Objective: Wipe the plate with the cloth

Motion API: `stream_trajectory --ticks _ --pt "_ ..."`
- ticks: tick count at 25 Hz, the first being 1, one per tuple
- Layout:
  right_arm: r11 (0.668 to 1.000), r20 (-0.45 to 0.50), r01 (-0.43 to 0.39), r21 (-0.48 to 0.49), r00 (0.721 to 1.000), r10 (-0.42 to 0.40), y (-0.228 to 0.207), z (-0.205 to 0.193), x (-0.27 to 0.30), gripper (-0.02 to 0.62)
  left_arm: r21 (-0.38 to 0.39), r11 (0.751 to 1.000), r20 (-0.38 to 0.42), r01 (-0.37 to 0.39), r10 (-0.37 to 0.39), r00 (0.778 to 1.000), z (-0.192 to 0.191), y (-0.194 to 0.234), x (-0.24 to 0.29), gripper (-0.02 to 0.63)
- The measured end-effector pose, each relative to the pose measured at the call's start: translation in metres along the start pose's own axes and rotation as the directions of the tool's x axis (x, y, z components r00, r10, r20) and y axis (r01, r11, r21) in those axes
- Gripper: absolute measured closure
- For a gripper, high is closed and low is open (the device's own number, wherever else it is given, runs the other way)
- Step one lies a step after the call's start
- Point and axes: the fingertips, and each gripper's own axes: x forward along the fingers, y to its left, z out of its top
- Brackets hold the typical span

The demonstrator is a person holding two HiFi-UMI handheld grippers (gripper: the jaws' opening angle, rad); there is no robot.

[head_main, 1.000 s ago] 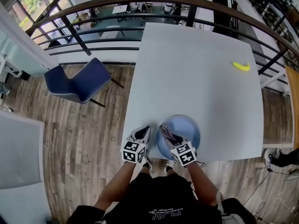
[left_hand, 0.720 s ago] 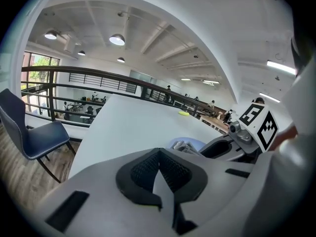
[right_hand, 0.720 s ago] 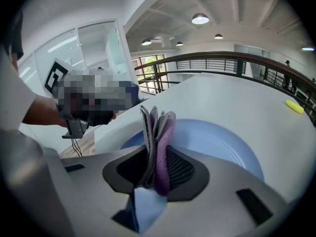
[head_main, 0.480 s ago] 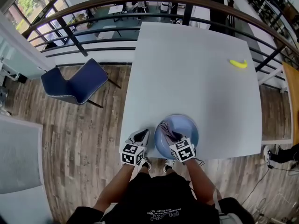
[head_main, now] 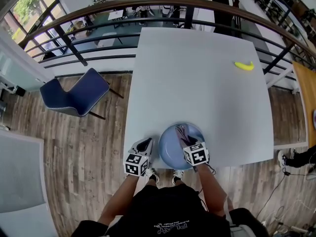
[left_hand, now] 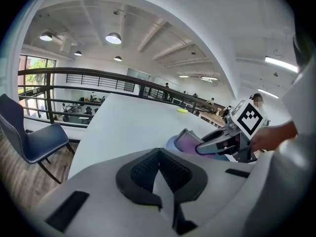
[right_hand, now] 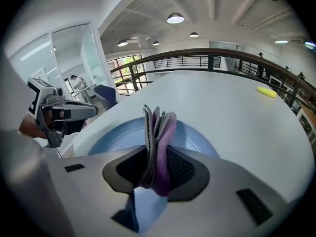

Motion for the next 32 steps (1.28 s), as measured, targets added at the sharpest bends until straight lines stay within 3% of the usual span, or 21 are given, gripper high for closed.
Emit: stream_trajectory --ticks 16,25,32 --pt "0.989 -0.058 0.13 0.065 0.99 -0.126 -0.037 -0.017 -0.02 0.474 0.029 0.999 -0.001 0.015 -0.015 1.0 0.009 -0.01 0.005 0.594" --pt "0.997 0.01 0.059 0.04 0.998 -0.059 -0.013 -0.005 -0.024 0.474 0.028 1.0 0.002 0.001 -0.001 1.0 0.011 -0.006 0.0 0.594" --pt "1.0 -0.003 -0.025 0.002 1.0 0.025 0.025 -0.005 -0.014 0.474 0.005 1.0 0.013 -0.014 0.014 1.0 0.01 -0.001 -0.011 0.594"
